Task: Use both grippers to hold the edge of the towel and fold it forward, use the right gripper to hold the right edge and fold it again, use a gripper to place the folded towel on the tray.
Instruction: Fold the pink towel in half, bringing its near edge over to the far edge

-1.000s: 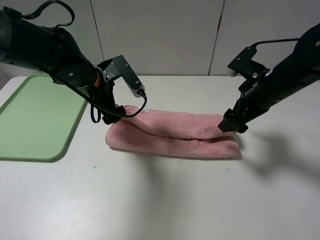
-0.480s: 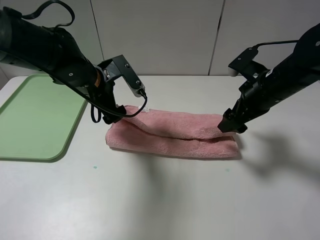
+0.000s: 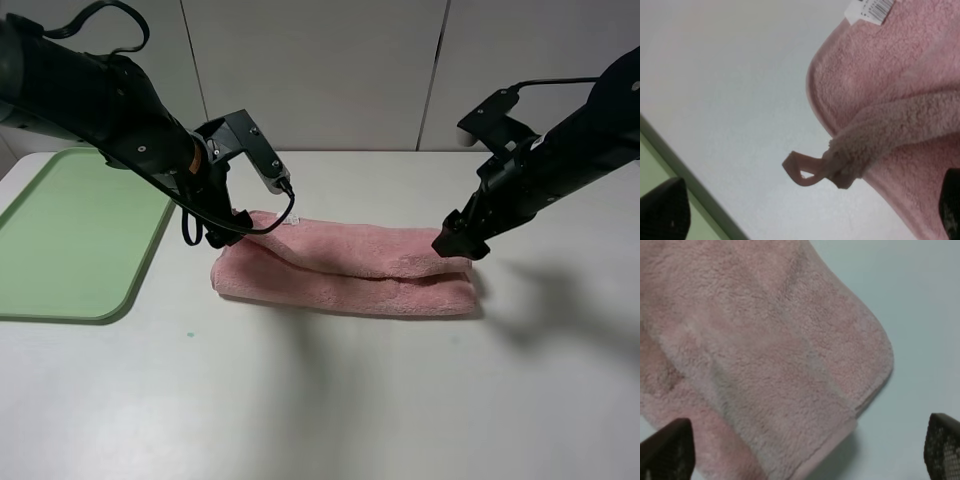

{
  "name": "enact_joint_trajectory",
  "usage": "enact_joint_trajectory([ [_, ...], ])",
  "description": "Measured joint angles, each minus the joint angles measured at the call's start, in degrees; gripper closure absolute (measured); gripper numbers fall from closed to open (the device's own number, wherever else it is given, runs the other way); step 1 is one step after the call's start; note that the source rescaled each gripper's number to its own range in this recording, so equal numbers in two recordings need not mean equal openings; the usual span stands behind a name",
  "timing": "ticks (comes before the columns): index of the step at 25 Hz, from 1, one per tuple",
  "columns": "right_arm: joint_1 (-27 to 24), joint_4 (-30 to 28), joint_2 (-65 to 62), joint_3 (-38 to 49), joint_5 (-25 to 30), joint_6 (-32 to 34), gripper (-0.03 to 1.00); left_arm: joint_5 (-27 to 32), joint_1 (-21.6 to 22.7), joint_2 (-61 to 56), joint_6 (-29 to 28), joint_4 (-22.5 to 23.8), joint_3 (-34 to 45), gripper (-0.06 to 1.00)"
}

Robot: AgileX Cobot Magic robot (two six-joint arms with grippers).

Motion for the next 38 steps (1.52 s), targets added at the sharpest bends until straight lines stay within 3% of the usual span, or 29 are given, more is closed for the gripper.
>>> enact_joint_trajectory([
  [17, 0.0, 0.12, 0.0, 0.0, 1.16, 0.0, -0.03, 0.15, 0.0, 0.0, -0.89, 0.0, 0.0, -0.05],
  [24, 0.0, 0.12, 0.0, 0.0, 1.11, 0.0, -0.03, 7.95, 0.0, -4.73, -5.51, -0.35, 0.0, -0.05],
  [31, 0.0, 0.12, 0.0, 0.0, 0.86, 0.0, -0.03, 17.61, 0.0, -15.77, -6.61, -6.29, 0.33, -0.05],
  [38, 0.0, 0.19, 0.0, 0.0, 0.8, 0.0, -0.03, 18.83, 0.0, -30.67, -6.91, -11.0, 4.6, -0.05],
])
